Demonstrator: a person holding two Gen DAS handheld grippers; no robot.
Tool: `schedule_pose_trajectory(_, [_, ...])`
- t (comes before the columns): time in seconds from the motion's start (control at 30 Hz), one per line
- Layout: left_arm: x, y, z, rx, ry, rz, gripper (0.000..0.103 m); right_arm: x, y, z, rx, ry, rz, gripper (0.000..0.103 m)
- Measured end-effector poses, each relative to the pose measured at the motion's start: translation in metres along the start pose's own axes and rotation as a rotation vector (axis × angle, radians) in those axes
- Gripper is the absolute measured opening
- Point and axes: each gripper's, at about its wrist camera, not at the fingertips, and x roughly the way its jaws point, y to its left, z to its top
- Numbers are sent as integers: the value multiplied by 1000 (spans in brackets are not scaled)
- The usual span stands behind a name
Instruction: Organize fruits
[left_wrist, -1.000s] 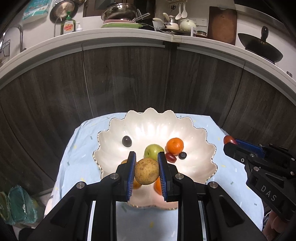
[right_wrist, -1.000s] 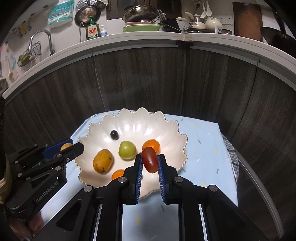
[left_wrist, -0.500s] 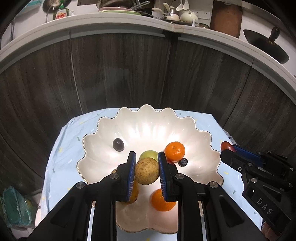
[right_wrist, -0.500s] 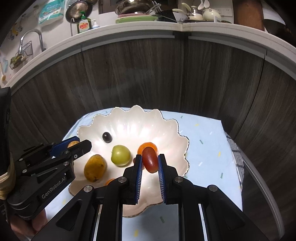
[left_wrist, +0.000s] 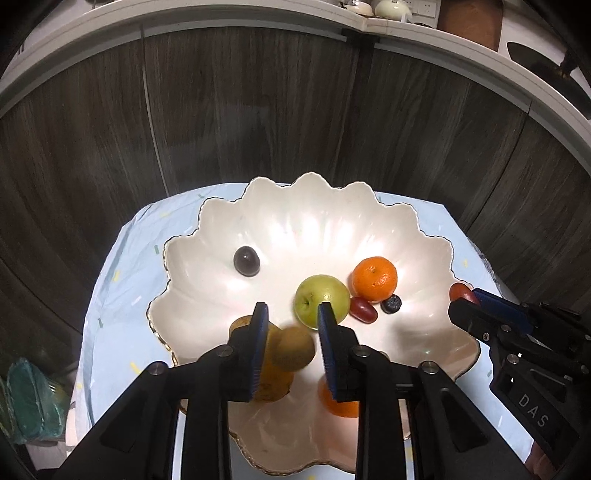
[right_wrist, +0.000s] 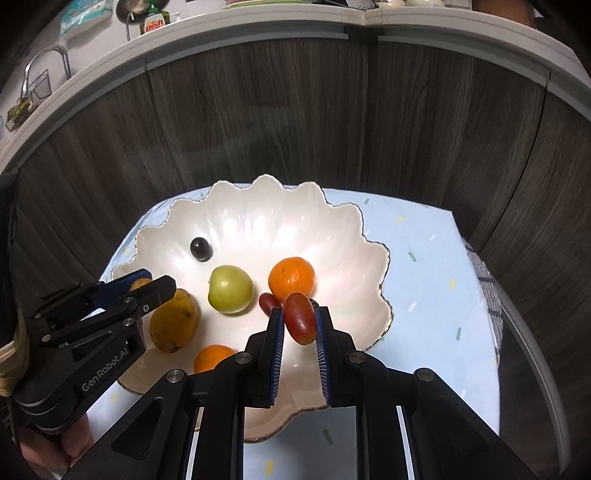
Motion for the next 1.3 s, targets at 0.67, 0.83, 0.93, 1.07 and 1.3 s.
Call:
schedule_pose_trajectory(0.67, [-29,7,1,-23,-4,55,88,-32,-2,-1,31,-49,-84,73])
schedule_pose_trajectory(0.83, [-47,8,-2,-18,-11,65,92,-44,1,-4,37,-58,-94,75])
schedule_pose_trajectory(0.93, [-55,9,-4,-13,-17,67,92,-50,3,-6,42,-62,-96,76])
schedule_pose_trajectory(1.07, [-63,9,-7,-10,-17,72,93,-56,4,-11,49,-66,-94,77])
schedule_pose_trajectory(1.3, [-77,7,-16,-7,-18,68,93,-67,2,-20,72,-72,-96,77])
